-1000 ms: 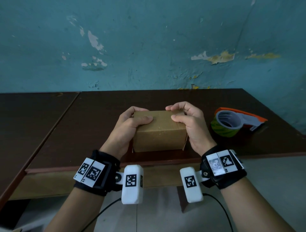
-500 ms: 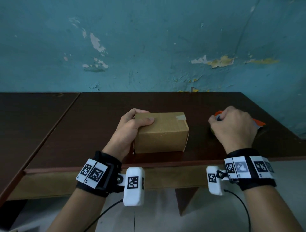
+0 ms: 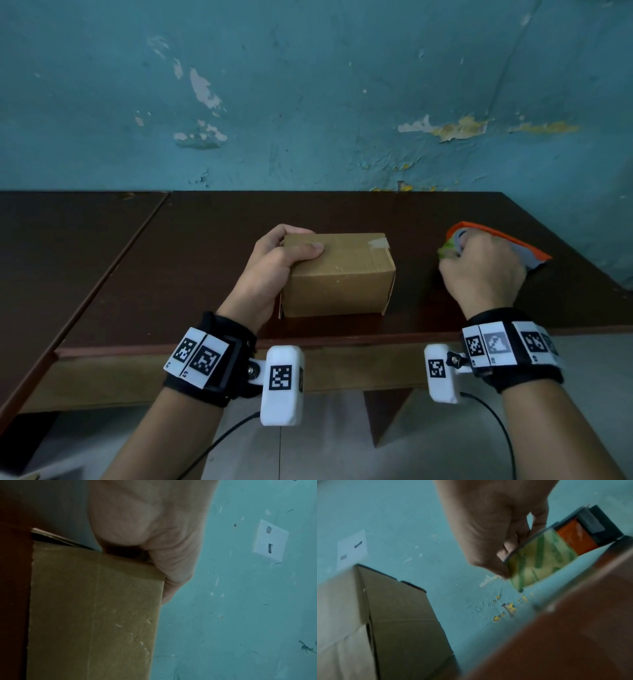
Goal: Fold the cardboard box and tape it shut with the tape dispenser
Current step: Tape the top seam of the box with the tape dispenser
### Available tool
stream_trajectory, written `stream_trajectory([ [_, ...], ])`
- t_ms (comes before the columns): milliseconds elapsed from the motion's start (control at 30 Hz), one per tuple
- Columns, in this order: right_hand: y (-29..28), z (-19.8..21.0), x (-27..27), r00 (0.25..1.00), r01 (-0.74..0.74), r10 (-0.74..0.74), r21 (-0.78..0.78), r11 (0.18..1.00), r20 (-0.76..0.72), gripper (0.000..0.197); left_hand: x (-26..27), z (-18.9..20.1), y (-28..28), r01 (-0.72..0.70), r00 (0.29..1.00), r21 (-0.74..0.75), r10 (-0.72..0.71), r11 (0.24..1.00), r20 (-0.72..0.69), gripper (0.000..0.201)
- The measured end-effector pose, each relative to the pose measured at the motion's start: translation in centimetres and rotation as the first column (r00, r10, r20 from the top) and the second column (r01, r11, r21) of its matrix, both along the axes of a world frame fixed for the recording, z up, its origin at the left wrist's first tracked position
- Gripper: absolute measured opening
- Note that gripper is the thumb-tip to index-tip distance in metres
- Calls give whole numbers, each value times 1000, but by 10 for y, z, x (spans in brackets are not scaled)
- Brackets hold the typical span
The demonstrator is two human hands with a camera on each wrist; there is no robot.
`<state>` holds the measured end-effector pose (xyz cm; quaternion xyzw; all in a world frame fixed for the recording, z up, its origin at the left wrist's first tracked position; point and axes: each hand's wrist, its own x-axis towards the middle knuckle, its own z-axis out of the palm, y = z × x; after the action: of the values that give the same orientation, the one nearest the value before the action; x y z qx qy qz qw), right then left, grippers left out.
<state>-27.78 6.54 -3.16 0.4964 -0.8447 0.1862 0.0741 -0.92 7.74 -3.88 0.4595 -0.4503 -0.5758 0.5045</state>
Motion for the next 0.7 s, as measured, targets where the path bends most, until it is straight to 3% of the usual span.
stream_trajectory([
  [67, 3, 0, -4, 988, -35, 80, -306, 951, 134, 10, 0, 0, 0, 2, 1000, 4, -2, 1000, -1, 21],
  [100, 3, 1, -7, 950, -41, 183, -477, 878, 254, 10, 0, 1, 1, -1, 1000, 3, 1, 1000, -2, 22],
  [133, 2, 2, -9, 865, -23, 325, -617, 787, 382, 11, 0, 1, 1, -5, 1000, 0, 5, 1000, -2, 22],
  [167, -1, 4, -12, 732, 16, 487, -727, 687, 476, 12, 0, 1, 2, -7, 1000, -2, 7, 1000, -1, 23],
  [233, -3, 11, -11, 335, 173, 750, -820, 546, 570, 21, -1, 1, 2, -8, 1000, -4, 8, 1000, -4, 26],
  [300, -2, 15, -9, -143, 322, 822, -760, 565, 551, 28, -3, 1, 3, -5, 1000, -6, 5, 1000, -6, 29],
  [333, -1, 17, -7, -331, 349, 796, -718, 602, 506, 30, -4, 1, 3, -2, 1000, -5, 2, 1000, -7, 29],
  [400, 1, 21, 2, -551, 357, 730, -676, 644, 405, 40, -5, 1, 2, 1, 1000, -4, -1, 1000, -9, 28],
  [467, 4, 25, 14, -665, 367, 679, -655, 661, 312, 28, -6, 1, 2, 9, 1000, -2, -9, 1000, 3, 28],
  [533, 7, 31, 28, -718, 336, 629, -644, 687, 297, 16, -6, 1, 1, 20, 1000, 0, -20, 1000, 16, 29],
  [700, 11, 34, 54, -649, 261, 628, -649, 714, 430, 42, -13, -1, -2, 19, 1000, -5, -19, 1000, -7, 23],
])
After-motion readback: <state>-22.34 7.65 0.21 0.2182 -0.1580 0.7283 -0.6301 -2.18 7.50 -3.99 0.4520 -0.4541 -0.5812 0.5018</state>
